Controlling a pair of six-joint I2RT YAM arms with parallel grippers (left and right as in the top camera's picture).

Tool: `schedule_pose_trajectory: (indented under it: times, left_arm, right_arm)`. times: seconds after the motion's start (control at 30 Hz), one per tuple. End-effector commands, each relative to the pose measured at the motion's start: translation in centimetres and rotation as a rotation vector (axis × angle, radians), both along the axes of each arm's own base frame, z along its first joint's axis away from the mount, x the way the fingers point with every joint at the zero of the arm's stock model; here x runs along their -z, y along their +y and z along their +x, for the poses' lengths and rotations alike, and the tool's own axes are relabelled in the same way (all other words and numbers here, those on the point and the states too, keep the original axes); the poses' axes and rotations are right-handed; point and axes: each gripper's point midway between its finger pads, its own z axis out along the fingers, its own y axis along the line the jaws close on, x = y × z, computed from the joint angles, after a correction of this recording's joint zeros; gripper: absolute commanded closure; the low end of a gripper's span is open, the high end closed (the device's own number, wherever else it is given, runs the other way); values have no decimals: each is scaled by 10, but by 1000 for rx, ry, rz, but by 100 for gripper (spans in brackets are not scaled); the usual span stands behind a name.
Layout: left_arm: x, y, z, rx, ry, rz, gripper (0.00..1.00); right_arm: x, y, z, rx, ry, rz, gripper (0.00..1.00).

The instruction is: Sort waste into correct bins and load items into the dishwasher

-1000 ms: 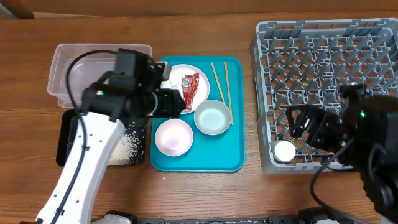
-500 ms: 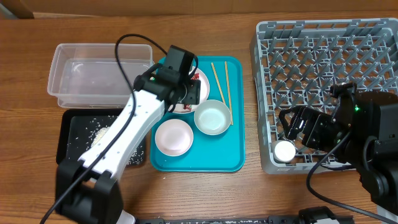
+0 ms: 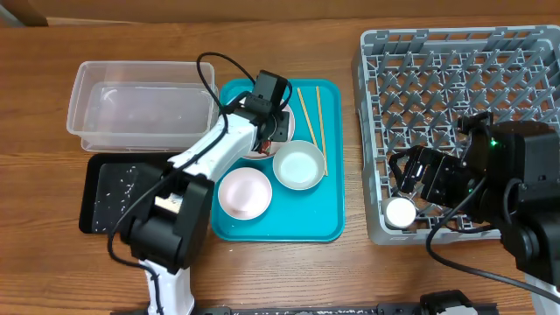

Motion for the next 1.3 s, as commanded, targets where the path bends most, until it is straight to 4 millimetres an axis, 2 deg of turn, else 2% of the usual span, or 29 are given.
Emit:
schedule_pose_trajectory:
  times: [0.0, 0.07, 0.13, 0.2, 0.27, 0.37, 0.43, 0.5, 0.57, 0.63, 0.77, 0.83, 0.87, 0.9, 0.93, 0.97, 1.13, 1.2, 1.27]
  left_arm:
    - [6, -2, 3, 8, -6, 14, 68]
    - [0, -4, 6, 17, -21, 11, 94]
    - [-16, -5, 9, 16, -35, 4, 96]
    - [-44, -1, 13, 2, -59, 15, 96]
    - [-81, 6, 15, -15, -90, 20, 96]
    - [-141, 27, 11, -60, -138, 41, 96]
    - [-170, 44, 6, -96, -173, 60, 96]
    - [-188, 68, 3, -151, -205, 105, 96]
    - [-193, 97, 2, -224, -216, 184, 96]
    - [-188, 123, 1, -281, -195, 241, 96]
    - [-150, 174, 3, -413, -102, 268, 96]
    - [-136, 188, 12, -446, -92, 265, 96]
    - [-130, 188, 16, -439, -81, 241, 85]
    - [-127, 182, 18, -403, -62, 190, 57]
    - [-131, 164, 18, -346, -44, 102, 40]
    - [-137, 157, 19, -328, -48, 71, 34]
    - [-175, 104, 16, -202, -133, 36, 30]
    - [-175, 89, 13, -175, -158, 115, 28]
    - [-163, 78, 11, -170, -162, 204, 28]
  right_arm:
    - [-6, 0, 1, -5, -21, 2, 0]
    - [-6, 0, 1, -6, -20, 3, 0]
    - [-6, 0, 1, -6, -21, 3, 0]
    - [-6, 0, 1, -6, -21, 3, 0]
    - [-6, 0, 0, -6, -20, 2, 0]
    - [-6, 0, 1, -5, -21, 2, 0]
    - [-6, 0, 1, -5, -21, 2, 0]
    - [-6, 0, 1, -5, -20, 3, 0]
    - [-6, 0, 1, -5, -20, 3, 0]
    - [-6, 0, 1, -5, -20, 3, 0]
    - [-6, 0, 1, -5, -20, 3, 0]
    - [-6, 0, 1, -5, -21, 3, 0]
    - [-6, 0, 1, -5, -23, 3, 0]
    - [-6, 1, 1, -5, -24, 3, 0]
    - [-6, 1, 1, -5, -24, 3, 0]
    - [-6, 0, 1, -5, -23, 3, 0]
    - [-6, 0, 1, -5, -24, 3, 0]
    - [-6, 0, 1, -5, -24, 3, 0]
    - [-6, 0, 1, -5, -24, 3, 0]
